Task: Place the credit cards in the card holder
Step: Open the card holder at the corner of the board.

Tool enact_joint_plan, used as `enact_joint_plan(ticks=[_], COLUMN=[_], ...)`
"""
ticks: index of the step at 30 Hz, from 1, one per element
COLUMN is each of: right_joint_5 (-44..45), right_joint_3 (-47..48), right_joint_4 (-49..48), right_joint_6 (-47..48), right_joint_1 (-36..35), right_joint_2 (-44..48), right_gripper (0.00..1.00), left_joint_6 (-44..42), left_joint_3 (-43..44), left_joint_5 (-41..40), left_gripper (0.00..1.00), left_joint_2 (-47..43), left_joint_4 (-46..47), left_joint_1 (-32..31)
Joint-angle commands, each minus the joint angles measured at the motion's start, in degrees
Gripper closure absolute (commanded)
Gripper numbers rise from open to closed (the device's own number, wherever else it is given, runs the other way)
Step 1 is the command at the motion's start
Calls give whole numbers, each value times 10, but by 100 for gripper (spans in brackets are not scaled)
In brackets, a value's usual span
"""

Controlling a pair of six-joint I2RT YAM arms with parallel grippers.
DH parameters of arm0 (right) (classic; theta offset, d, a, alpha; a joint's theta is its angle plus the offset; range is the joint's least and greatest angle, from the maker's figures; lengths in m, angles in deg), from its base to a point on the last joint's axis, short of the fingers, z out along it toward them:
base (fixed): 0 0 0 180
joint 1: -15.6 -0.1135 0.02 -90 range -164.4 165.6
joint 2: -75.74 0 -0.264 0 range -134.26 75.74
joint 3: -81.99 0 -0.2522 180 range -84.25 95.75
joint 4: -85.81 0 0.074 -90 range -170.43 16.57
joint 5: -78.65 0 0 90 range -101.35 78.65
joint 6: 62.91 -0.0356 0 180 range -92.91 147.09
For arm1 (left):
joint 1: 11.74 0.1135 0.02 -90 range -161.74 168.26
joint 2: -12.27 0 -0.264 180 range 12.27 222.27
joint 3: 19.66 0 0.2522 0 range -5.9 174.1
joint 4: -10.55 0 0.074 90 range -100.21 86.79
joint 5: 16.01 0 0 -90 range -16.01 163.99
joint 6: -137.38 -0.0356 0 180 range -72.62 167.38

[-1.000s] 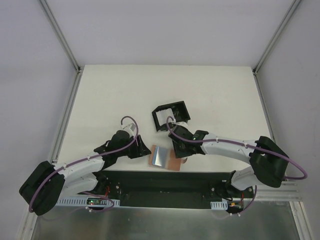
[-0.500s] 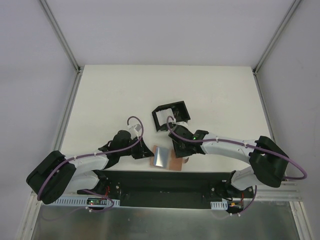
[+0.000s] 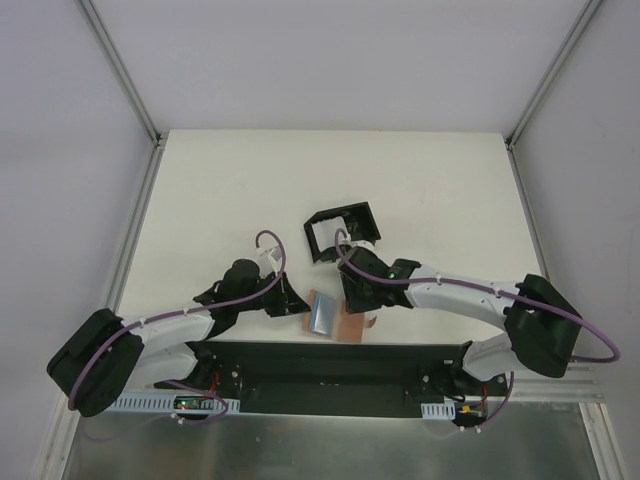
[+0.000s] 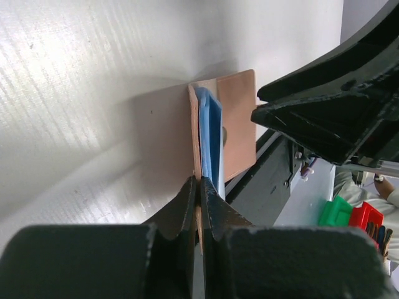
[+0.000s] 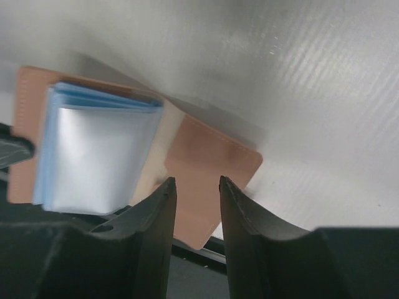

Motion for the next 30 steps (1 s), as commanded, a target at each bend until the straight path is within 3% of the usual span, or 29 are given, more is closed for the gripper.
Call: enact_joint_plan(ticks=[1,11,30], right_joint_5=[-43,-60,4], right_joint_3=[37,72,87], right_joint_4=[-64,-90,21], right_joint_6=[4,-12,-6], right_joint_1=[2,-5,-20], right_joint_2=[50,14,-21], right_gripper=[63,61,66], left_joint_6=[-8,-11,-19], left_joint_3=[34,60,57], left_joint_5=[14,4,-15], left_gripper=[100,100,100], left_joint_2=[-27,-50,-65], left_joint_4=[-30,-71,-100], left_joint_1=[4,-2,-6])
